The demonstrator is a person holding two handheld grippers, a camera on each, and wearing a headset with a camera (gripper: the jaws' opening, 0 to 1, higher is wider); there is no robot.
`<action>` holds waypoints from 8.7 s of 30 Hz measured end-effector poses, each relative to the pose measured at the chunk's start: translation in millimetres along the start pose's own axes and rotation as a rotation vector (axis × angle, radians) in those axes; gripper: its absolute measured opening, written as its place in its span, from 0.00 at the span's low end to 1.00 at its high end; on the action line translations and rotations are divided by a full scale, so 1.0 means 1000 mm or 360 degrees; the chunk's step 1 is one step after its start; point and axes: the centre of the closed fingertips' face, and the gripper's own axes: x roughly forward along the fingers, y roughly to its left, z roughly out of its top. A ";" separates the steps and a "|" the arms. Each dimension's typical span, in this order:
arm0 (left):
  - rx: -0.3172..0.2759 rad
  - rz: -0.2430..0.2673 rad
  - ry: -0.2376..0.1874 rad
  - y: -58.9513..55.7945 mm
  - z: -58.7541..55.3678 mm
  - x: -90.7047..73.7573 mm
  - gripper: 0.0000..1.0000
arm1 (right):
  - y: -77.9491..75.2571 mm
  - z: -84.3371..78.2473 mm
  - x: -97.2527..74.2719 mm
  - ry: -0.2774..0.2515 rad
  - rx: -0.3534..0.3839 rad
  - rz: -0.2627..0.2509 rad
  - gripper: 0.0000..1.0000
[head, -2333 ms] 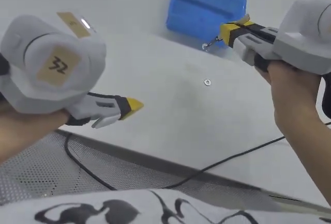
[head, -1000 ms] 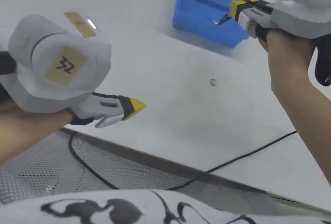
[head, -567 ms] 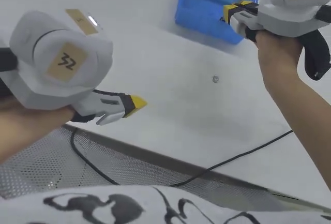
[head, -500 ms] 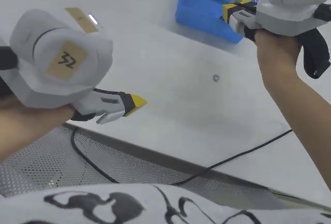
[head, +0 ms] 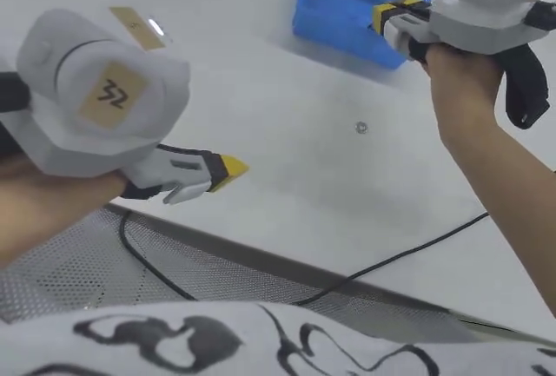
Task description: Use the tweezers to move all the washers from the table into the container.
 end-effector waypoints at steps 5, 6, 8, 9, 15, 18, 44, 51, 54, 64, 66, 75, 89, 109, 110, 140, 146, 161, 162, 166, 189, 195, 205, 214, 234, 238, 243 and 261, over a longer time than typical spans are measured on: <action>-0.0001 0.0006 -0.0008 0.001 0.001 -0.001 0.96 | 0.000 0.009 -0.013 -0.0055 0.0011 -0.0017 0.02; -0.0001 0.0007 -0.0009 0.001 0.001 -0.002 0.96 | 0.000 0.013 -0.018 -0.0079 0.0005 -0.0028 0.02; -0.0002 0.0006 -0.0011 0.001 0.001 -0.002 0.96 | 0.000 0.019 -0.025 -0.0110 0.0014 -0.0030 0.02; -0.0001 0.0006 -0.0012 0.001 0.002 -0.002 0.96 | 0.000 0.022 -0.029 -0.0130 0.0021 -0.0035 0.02; 0.0001 0.0001 -0.0015 0.000 0.003 -0.001 0.96 | 0.002 0.034 -0.053 -0.0217 0.0074 -0.0034 0.02; 0.0002 0.0000 -0.0016 0.000 0.003 -0.001 0.96 | 0.004 0.034 -0.061 -0.0231 0.0090 -0.0033 0.02; -0.0018 -0.0020 -0.0029 -0.004 0.005 -0.001 0.96 | 0.033 -0.057 -0.085 0.0028 0.0152 0.0001 0.02; -0.0015 -0.0013 -0.0032 -0.004 0.005 -0.003 0.96 | 0.040 -0.063 -0.085 0.0050 0.0145 0.0023 0.02; -0.0017 -0.0014 -0.0031 -0.004 0.004 -0.003 0.96 | 0.042 -0.066 -0.083 0.0069 0.0121 0.0027 0.02; -0.0004 -0.0015 -0.0033 -0.005 0.006 -0.002 0.96 | 0.047 -0.068 -0.084 0.0079 0.0062 0.0027 0.01; 0.0002 -0.0015 -0.0033 -0.005 0.006 -0.002 0.96 | 0.050 -0.068 -0.084 0.0078 0.0053 0.0032 0.01; 0.0020 -0.0015 -0.0069 -0.005 0.017 -0.007 0.95 | 0.052 -0.066 -0.085 0.0110 -0.0036 0.0024 0.00; 0.0029 0.0010 -0.0137 -0.002 0.033 -0.016 0.95 | 0.043 -0.023 -0.101 -0.0018 -0.0019 0.0017 0.00; 0.0037 0.0009 -0.0185 -0.004 0.036 -0.019 0.95 | 0.011 0.036 -0.097 -0.0198 -0.0046 -0.0084 0.00; 0.0044 0.0013 -0.0182 -0.003 0.036 -0.019 0.95 | 0.010 0.036 -0.095 -0.0197 -0.0046 -0.0085 0.00; 0.0088 0.0008 -0.0188 -0.004 0.043 -0.022 0.94 | -0.022 -0.009 -0.007 0.0086 -0.0121 -0.0080 0.00; 0.0113 0.0019 -0.0205 -0.002 0.049 -0.025 0.94 | -0.019 -0.015 -0.007 0.0111 -0.0144 -0.0068 0.00; 0.0156 -0.0281 -0.0545 -0.023 0.129 -0.050 0.81 | -0.019 0.030 -0.041 -0.0100 -0.0126 -0.0048 0.01; 0.0168 -0.0322 -0.0552 -0.025 0.133 -0.051 0.78 | -0.015 0.033 -0.047 -0.0124 -0.0108 -0.0019 0.01; 0.0256 -0.0484 -0.0611 -0.037 0.150 -0.052 0.58 | 0.009 0.040 -0.078 -0.0188 -0.0047 0.0107 0.01; 0.0400 -0.1399 -0.0607 -0.117 0.165 -0.057 0.08 | 0.132 0.004 -0.171 -0.0146 -0.0307 0.0632 0.01; 0.0484 -0.1532 -0.0577 -0.126 0.156 -0.062 0.04 | 0.143 -0.003 -0.177 -0.0101 -0.0341 0.0711 0.01; 0.0646 -0.1644 -0.0546 -0.144 0.142 -0.060 0.00 | 0.148 -0.008 -0.179 -0.0055 -0.0398 0.0750 0.01; 0.0660 -0.1553 -0.0590 -0.135 0.146 -0.050 0.00 | 0.144 -0.012 -0.173 -0.0051 -0.0346 0.0744 0.02; 0.0690 -0.1452 -0.0604 -0.120 0.153 -0.037 0.00 | 0.121 -0.032 -0.149 -0.0072 -0.0285 0.0583 0.06; 0.0723 -0.1319 -0.0568 -0.113 0.139 -0.020 0.00 | 0.108 -0.047 -0.137 0.0060 -0.0522 0.0527 0.07; 0.0918 -0.1125 -0.0457 -0.104 0.116 0.008 0.00 | 0.100 -0.063 -0.114 0.0191 -0.0653 0.0523 0.08; 0.1146 -0.0938 -0.0003 -0.069 0.045 0.110 0.00 | 0.082 -0.108 -0.048 0.0423 -0.0561 0.0477 0.10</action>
